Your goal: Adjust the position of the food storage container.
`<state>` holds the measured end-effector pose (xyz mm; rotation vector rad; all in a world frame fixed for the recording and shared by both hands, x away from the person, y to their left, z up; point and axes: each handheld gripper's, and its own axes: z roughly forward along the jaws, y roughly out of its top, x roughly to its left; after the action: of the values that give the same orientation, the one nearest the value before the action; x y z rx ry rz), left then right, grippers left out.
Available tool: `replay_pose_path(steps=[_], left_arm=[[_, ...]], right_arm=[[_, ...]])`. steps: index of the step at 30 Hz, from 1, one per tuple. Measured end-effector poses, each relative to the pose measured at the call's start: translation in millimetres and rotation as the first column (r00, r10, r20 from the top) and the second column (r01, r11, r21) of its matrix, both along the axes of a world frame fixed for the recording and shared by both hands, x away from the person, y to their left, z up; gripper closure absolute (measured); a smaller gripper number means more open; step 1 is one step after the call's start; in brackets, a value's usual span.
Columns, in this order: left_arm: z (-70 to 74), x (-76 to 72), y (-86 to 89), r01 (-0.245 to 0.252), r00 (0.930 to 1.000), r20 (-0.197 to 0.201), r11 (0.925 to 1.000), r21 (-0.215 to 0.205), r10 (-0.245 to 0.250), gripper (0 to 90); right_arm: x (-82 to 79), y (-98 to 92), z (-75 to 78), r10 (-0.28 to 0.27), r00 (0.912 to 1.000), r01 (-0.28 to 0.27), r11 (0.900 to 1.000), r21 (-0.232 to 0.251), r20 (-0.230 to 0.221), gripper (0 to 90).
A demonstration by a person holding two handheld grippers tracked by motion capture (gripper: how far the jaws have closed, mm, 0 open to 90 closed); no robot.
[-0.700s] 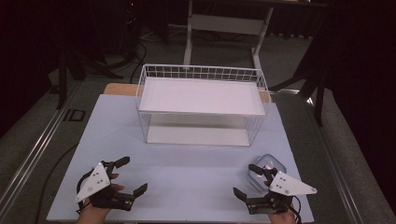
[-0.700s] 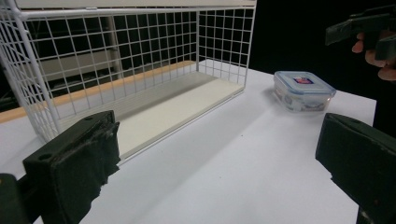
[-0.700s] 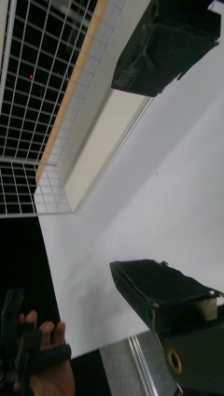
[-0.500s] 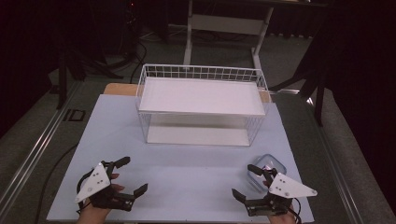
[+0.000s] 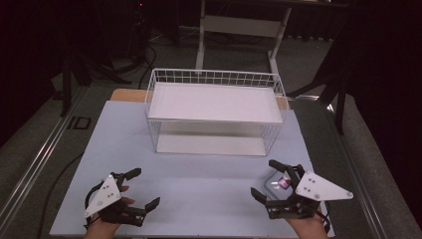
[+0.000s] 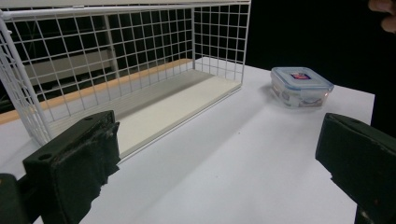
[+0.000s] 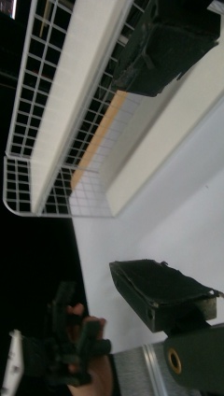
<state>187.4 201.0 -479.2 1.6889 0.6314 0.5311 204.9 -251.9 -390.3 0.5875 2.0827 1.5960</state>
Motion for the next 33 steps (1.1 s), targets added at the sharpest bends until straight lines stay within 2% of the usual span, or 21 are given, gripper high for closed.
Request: replay_pose_path(steps=[5, 6, 7, 9, 11, 12, 13, 14, 15, 17, 18, 19, 20, 21, 24, 25, 26, 28, 30, 31, 33], left_arm=[[0.0, 0.1, -0.4, 0.002, 1.0000, 0.000, 1.0000, -0.001, -0.002, 0.5], [-0.1, 0.3, -0.4, 0.003, 1.0000, 0.000, 1.0000, -0.001, -0.003, 0.5], [-0.5, 0.8, -0.7, 0.003, 1.0000, -0.001, 1.0000, -0.001, -0.003, 0.5], [-0.6, 1.1, -0.9, 0.004, 1.0000, -0.002, 1.0000, 0.002, -0.004, 0.5], [-0.7, 1.3, -1.3, 0.005, 1.0000, -0.003, 1.0000, 0.003, -0.005, 0.5], [-0.7, 1.4, -1.5, 0.006, 1.0000, -0.003, 1.0000, 0.002, -0.006, 0.5], [-0.7, 1.4, -1.6, 0.006, 1.0000, -0.003, 1.0000, 0.004, -0.006, 0.5], [-0.8, 1.6, -1.7, 0.006, 1.0000, -0.003, 1.0000, 0.005, -0.006, 0.5], [-0.8, 1.8, -1.8, 0.007, 1.0000, -0.003, 1.0000, 0.004, -0.007, 0.5], [-0.7, 1.8, -2.1, 0.007, 1.0000, -0.002, 1.0000, 0.003, -0.007, 0.5], [-0.7, 2.0, -2.2, 0.007, 1.0000, -0.001, 1.0000, 0.004, -0.007, 0.5], [-0.7, 2.0, -2.2, 0.007, 1.0000, -0.001, 1.0000, 0.004, -0.007, 0.5], [-0.7, 2.2, -2.3, 0.008, 1.0000, -0.001, 0.9999, 0.006, -0.008, 0.5], [-0.8, 2.3, -2.5, 0.008, 1.0000, -0.001, 0.9999, 0.006, -0.008, 0.5], [-1.2, 2.8, -2.6, 0.010, 0.9999, -0.004, 0.9999, 0.007, -0.010, 0.5], [-1.2, 2.8, -2.6, 0.010, 0.9999, -0.004, 0.9999, 0.007, -0.010, 0.5], [-1.4, 3.1, -2.9, 0.011, 0.9999, -0.006, 0.9999, 0.005, -0.011, 0.5], [-1.5, 3.2, -3.4, 0.012, 0.9999, -0.006, 0.9999, 0.005, -0.012, 0.5], [-1.5, 3.3, -3.6, 0.013, 0.9999, -0.007, 0.9999, 0.005, -0.013, 0.5], [-1.5, 3.3, -3.8, 0.014, 0.9999, -0.007, 0.9999, 0.006, -0.014, 0.5], [-1.7, 3.4, -4.1, 0.015, 0.9999, -0.007, 0.9999, 0.007, -0.015, 0.5]], right_arm=[[13.3, -10.9, 1.5, -0.067, 0.9977, 0.067, 0.998, -0.013, -0.008, 13.7], [17.9, -14.9, 0.7, -0.099, 0.9950, 0.099, 0.995, -0.024, -0.014, 14.4], [24.6, -22.0, -1.5, -0.129, 0.9911, 0.128, 0.991, -0.027, -0.033, 19.4], [28.4, -26.5, -3.1, -0.142, 0.9888, 0.141, 0.990, -0.025, -0.047, 21.9], [35.7, -34.9, -7.1, -0.157, 0.9848, 0.155, 0.988, -0.029, -0.075, 29.0], [38.9, -39.7, -10.2, -0.184, 0.9802, 0.182, 0.983, -0.040, -0.073, 33.0], [43.6, -46.7, -15.5, -0.201, 0.9763, 0.197, 0.979, -0.060, -0.080, 42.0], [43.6, -46.7, -15.5, -0.201, 0.9763, 0.197, 0.979, -0.060, -0.080, 42.0], [49.1, -55.2, -22.5, -0.224, 0.9703, 0.218, 0.973, -0.069, -0.091, 52.7], [51.7, -59.3, -26.3, -0.236, 0.9672, 0.228, 0.970, -0.083, -0.094, 55.4], [57.0, -67.7, -34.4, -0.247, 0.9622, 0.236, 0.966, -0.101, -0.114, 63.2], [57.0, -67.7, -34.4, -0.247, 0.9622, 0.236, 0.966, -0.101, -0.114, 63.2], [60.6, -75.5, -42.6, -0.277, 0.9532, 0.264, 0.958, -0.113, -0.121, 70.6], [60.6, -75.5, -42.6, -0.277, 0.9532, 0.264, 0.958, -0.113, -0.121, 70.6], [66.7, -86.2, -54.1, -0.307, 0.9419, 0.288, 0.947, -0.145, -0.135, 74.6], [66.7, -86.2, -54.1, -0.307, 0.9419, 0.288, 0.947, -0.145, -0.135, 74.6], [72.3, -96.4, -63.1, -0.336, 0.9281, 0.313, 0.937, -0.153, -0.160, 77.7], [73.7, -99.5, -66.2, -0.348, 0.9240, 0.323, 0.933, -0.159, -0.160, 79.1], [77.8, -109.0, -75.5, -0.372, 0.9113, 0.341, 0.922, -0.182, -0.177, 83.9], [77.8, -109.0, -75.5, -0.372, 0.9113, 0.341, 0.922, -0.182, -0.177, 83.9], [79.8, -115.1, -81.5, -0.386, 0.9035, 0.351, 0.916, -0.192, -0.187, 87.0]])
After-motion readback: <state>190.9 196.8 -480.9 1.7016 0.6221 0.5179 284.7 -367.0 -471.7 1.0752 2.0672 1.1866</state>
